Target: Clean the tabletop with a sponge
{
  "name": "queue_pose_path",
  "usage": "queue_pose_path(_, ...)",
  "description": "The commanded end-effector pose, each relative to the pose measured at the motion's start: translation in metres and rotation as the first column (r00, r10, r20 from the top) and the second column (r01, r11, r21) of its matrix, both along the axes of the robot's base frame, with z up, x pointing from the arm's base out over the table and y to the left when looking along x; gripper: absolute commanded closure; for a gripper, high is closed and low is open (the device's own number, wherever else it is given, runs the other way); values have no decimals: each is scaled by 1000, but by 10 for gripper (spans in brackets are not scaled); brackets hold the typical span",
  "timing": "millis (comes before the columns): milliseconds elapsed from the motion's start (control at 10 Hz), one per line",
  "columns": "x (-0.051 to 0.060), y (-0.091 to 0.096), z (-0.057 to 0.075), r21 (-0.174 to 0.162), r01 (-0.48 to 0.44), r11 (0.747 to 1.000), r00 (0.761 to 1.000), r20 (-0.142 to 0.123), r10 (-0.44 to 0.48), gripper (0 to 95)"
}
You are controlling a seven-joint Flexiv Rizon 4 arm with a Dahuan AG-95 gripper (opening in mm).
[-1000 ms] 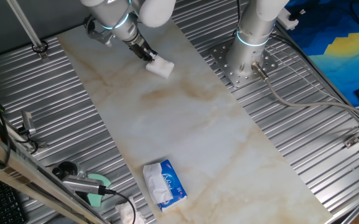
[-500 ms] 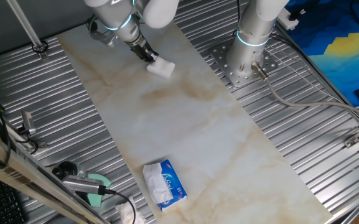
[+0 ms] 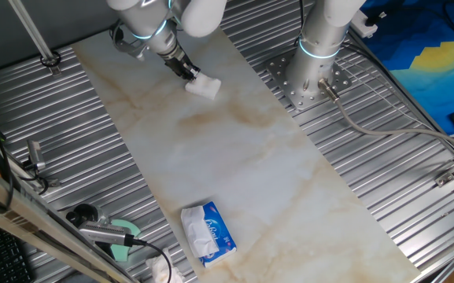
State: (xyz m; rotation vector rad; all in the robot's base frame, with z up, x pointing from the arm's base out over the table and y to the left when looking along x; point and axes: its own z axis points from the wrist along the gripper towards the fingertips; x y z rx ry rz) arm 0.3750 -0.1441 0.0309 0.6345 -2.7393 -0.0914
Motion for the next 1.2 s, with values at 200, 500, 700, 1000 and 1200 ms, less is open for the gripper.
queue_pose_path(200,0,0,-1,1,-2,1000,1000,2,2,950)
queue_pose_path(500,4,-3,-6,6,-56,998,998,15,56,950)
queue_pose_path(700,13,-11,-11,19,-105,994,994,23,105,950)
queue_pose_path(1000,29,-21,-8,31,-132,991,991,23,131,950)
queue_pose_path(1200,30,-22,-5,28,-130,991,991,20,129,950)
